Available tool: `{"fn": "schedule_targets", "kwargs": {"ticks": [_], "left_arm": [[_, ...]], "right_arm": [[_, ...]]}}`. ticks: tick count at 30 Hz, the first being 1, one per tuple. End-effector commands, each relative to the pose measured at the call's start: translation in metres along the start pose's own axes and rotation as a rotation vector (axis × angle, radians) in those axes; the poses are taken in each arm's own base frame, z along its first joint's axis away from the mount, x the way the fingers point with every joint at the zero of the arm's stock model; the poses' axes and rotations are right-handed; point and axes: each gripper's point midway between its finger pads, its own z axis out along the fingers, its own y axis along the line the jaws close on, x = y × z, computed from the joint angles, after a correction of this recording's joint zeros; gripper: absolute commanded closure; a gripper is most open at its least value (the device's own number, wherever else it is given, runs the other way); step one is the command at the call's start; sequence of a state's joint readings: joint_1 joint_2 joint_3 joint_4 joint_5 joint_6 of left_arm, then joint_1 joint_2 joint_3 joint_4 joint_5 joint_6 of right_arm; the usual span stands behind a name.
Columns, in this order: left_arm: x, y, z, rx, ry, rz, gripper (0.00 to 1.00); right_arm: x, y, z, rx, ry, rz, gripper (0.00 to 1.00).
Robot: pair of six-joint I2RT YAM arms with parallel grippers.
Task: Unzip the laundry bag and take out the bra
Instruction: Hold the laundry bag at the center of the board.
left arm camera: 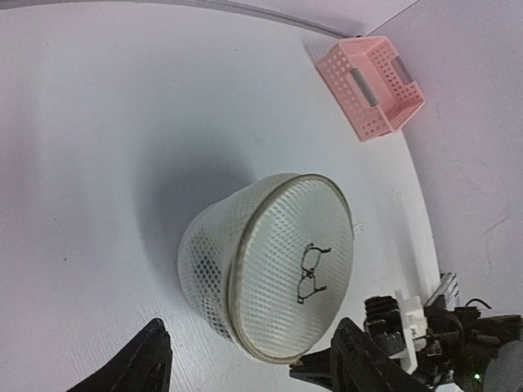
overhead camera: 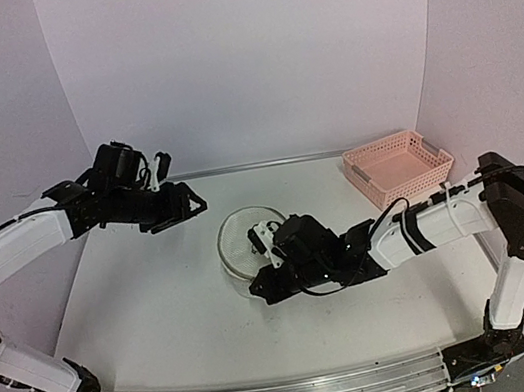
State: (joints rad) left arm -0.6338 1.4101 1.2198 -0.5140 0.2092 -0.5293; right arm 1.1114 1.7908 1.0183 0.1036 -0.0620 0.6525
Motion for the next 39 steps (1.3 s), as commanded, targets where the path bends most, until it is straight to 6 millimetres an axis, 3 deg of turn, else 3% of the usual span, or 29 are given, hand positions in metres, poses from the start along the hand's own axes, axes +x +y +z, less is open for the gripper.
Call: {"fn": "schedule_targets", "kwargs": {"ticks": [1,8,15,19,32,36,39], "left_arm": [[0.019,-0.011,-0.016,0.103,0.019,-0.077,0.33],[0.053,-0.023,-0.008,0.252,0.098,-0.159,0.33],[0.069,-0.039,0.015,0.311,0.156,-0.172,0.33],[0.075,-0.041,0.029,0.307,0.185,-0.167,0.33],[0.083,-0.023,0.055,0.224,0.194,-0.192,0.35],[0.081,-0.023,0.061,0.228,0.195,-0.193,0.38],[0.082,-0.024,0.066,0.232,0.2,-0.194,0.47]], "right_arm": [[-0.029,0.031,0.0,-0.076,-0.059,-0.004,1.0],[-0.037,0.038,0.0,-0.087,-0.07,-0.017,1.0],[-0.038,0.038,-0.005,-0.088,-0.076,-0.017,1.0],[-0.039,0.037,-0.011,-0.083,-0.086,-0.019,1.0],[-0.04,0.036,-0.017,-0.076,-0.099,-0.022,1.0],[-0.039,0.036,-0.017,-0.077,-0.097,-0.023,1.0],[-0.038,0.037,-0.018,-0.077,-0.097,-0.027,1.0]]}}
